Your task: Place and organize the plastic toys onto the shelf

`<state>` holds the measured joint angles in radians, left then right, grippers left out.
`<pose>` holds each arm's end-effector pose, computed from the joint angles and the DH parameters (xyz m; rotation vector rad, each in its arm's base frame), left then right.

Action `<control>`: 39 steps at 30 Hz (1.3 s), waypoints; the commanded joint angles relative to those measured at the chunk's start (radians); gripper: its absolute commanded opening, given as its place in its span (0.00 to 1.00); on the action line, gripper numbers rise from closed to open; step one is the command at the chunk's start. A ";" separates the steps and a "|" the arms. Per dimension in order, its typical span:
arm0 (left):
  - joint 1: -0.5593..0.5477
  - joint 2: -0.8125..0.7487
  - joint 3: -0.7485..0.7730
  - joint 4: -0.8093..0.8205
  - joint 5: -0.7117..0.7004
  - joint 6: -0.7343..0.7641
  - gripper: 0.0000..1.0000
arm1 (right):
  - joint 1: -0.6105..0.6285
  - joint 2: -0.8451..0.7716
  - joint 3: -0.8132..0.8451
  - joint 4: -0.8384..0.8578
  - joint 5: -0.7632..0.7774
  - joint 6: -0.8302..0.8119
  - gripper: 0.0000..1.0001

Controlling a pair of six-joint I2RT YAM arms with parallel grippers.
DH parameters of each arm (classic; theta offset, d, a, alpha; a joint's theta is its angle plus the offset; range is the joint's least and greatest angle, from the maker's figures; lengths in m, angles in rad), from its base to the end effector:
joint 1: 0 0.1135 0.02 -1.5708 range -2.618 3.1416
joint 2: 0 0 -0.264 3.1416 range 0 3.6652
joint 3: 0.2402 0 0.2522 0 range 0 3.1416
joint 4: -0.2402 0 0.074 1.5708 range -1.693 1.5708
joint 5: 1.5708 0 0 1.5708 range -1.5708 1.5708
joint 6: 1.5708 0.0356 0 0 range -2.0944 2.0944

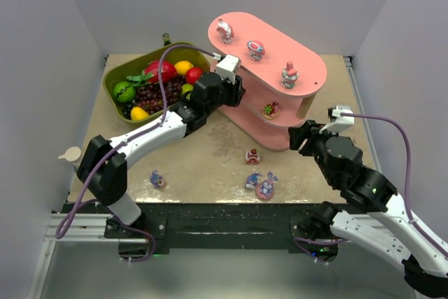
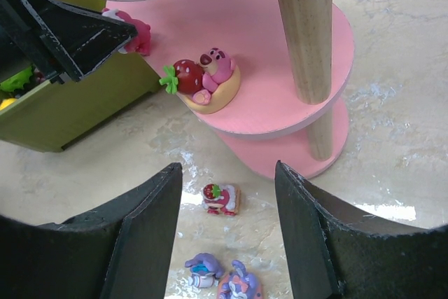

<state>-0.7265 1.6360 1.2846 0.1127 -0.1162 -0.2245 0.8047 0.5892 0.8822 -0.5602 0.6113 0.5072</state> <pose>0.2973 -0.2587 0.3231 0.3762 1.8061 -0.5677 0.0960 0.0703 0.3612 0.1578 1.7977 0.3778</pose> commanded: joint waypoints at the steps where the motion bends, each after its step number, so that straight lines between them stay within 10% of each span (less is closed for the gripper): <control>1: 0.006 0.007 0.050 -0.022 0.032 -0.007 0.41 | -0.002 0.003 0.008 0.026 0.013 0.001 0.59; 23: 0.006 0.018 0.090 -0.022 0.026 0.001 0.71 | -0.002 0.001 -0.002 0.043 0.007 -0.006 0.59; 39: 0.006 -0.001 0.056 0.013 0.041 -0.003 0.58 | -0.002 0.004 -0.003 0.046 0.010 -0.007 0.60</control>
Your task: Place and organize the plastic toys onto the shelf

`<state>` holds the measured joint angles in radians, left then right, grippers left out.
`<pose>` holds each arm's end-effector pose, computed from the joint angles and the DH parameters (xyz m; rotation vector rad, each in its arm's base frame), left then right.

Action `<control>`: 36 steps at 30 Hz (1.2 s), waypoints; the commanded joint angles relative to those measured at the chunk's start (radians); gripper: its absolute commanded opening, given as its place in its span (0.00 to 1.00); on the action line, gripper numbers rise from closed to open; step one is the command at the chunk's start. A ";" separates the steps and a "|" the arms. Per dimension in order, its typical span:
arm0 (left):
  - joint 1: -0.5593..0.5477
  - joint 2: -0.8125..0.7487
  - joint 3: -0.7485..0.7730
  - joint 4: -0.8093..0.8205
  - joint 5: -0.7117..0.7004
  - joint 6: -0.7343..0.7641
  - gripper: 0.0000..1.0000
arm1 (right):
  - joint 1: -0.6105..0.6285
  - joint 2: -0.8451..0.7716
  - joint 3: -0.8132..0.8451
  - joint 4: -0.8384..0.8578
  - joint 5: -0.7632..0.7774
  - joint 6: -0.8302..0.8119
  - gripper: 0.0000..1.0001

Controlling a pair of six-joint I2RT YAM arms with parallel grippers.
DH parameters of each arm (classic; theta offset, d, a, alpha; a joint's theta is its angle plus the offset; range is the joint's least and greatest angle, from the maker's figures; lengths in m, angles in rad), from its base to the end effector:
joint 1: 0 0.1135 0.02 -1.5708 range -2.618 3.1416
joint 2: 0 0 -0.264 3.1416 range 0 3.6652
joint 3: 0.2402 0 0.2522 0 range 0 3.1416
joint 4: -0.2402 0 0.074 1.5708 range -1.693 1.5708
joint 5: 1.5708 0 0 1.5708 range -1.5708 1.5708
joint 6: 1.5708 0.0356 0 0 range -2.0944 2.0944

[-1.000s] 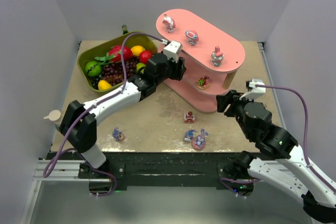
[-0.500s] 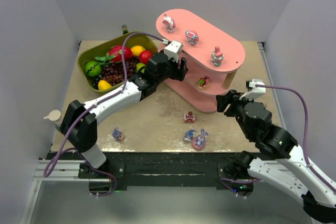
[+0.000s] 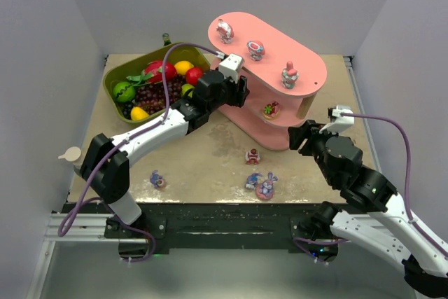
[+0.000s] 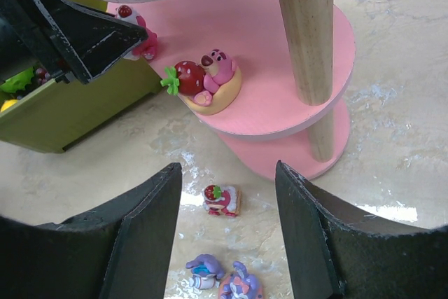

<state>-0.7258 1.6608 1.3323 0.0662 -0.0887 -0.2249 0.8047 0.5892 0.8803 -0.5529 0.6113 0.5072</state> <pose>0.3018 -0.2636 0.3258 0.4021 1.8285 -0.5829 0.0963 0.0706 0.3613 0.1597 1.7933 0.3814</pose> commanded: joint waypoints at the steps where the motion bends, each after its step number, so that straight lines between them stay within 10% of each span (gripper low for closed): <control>1: 0.005 -0.024 0.008 0.063 0.015 -0.004 0.58 | -0.002 0.004 -0.003 0.038 0.010 -0.007 0.60; 26: 0.005 0.004 -0.036 0.159 -0.019 0.025 0.51 | -0.002 0.000 -0.014 0.039 0.022 -0.015 0.60; 36: 0.005 -0.067 -0.054 0.172 -0.034 0.025 0.73 | -0.002 0.003 -0.012 0.041 0.019 -0.009 0.60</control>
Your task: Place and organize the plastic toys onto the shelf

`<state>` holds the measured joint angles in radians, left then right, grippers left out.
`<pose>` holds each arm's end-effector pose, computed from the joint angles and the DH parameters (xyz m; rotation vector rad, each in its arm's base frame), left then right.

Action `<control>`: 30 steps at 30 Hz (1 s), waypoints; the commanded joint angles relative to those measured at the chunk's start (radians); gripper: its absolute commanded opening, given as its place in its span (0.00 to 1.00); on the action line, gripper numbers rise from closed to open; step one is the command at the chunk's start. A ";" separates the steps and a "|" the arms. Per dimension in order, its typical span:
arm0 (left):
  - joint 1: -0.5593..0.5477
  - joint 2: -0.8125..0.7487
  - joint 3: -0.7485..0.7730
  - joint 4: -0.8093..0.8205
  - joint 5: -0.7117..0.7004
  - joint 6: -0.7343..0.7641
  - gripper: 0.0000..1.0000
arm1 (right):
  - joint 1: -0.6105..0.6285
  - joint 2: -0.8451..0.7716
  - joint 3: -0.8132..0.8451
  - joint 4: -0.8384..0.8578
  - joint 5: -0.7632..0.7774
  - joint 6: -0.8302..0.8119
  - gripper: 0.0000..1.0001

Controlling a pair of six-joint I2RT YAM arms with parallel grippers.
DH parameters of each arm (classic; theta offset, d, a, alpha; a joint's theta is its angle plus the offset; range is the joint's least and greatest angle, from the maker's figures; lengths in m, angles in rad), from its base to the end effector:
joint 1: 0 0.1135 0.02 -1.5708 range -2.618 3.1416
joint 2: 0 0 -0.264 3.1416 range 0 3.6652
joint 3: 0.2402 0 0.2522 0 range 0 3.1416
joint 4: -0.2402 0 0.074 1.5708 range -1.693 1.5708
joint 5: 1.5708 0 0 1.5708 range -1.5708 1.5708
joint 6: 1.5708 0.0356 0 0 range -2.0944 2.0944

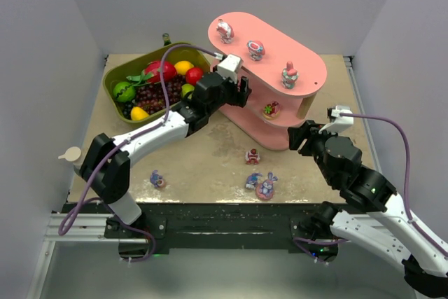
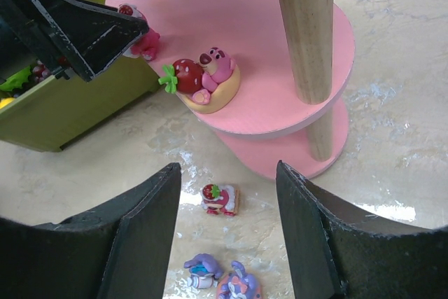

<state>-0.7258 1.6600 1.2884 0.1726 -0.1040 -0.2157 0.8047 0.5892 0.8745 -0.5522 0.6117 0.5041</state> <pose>0.3022 -0.2633 0.3218 0.3810 1.7659 -0.5863 0.0967 0.0710 0.3595 0.1553 1.7974 0.3754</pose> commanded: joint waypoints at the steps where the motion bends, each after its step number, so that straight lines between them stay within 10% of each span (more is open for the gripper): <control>1: 0.005 -0.074 -0.014 0.068 -0.017 0.015 0.74 | -0.002 0.003 -0.006 0.040 0.019 -0.006 0.60; 30: -0.116 -0.430 -0.644 0.235 0.184 -0.296 0.82 | -0.002 -0.012 -0.088 -0.006 0.020 0.088 0.69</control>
<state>-0.7933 1.2442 0.7200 0.2333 0.0757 -0.4294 0.8047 0.5827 0.8089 -0.5701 0.6128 0.5610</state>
